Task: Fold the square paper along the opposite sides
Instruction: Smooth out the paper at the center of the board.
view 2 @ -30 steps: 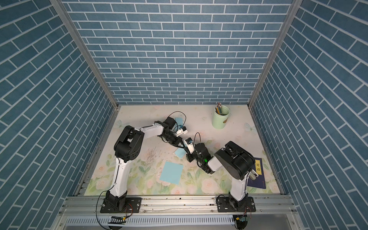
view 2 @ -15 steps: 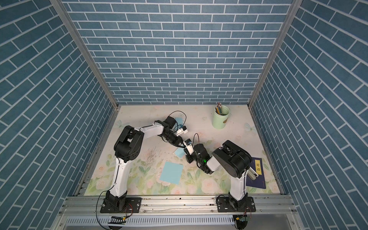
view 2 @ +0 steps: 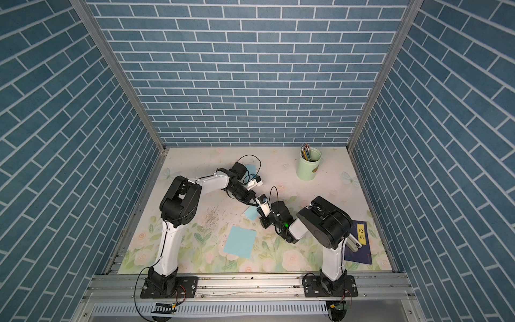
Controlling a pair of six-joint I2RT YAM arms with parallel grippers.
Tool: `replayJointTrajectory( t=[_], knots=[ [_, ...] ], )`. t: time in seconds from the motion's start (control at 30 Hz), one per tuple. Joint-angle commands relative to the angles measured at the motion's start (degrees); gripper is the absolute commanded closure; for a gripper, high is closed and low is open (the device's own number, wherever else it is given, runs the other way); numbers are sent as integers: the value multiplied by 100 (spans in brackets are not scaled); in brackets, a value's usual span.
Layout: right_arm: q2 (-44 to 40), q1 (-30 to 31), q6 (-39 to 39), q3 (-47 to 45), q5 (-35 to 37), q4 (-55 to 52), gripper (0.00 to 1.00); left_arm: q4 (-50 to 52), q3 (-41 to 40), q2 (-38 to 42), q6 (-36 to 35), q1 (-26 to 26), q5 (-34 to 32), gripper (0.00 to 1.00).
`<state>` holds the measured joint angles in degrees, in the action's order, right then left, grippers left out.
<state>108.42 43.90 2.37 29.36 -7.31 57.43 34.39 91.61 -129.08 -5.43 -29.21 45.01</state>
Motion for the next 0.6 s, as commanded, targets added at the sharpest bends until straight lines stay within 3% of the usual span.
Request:
replayJointTrajectory(
  t=[0.0, 0.57],
  knots=[
    [178, 66, -324, 70, -33, -163, 100, -77, -68, -219, 42, 64, -616, 100],
    [385, 337, -195, -386, -24, -533, 100, -234, -134, -219, 94, 145, -723, 100]
  ],
)
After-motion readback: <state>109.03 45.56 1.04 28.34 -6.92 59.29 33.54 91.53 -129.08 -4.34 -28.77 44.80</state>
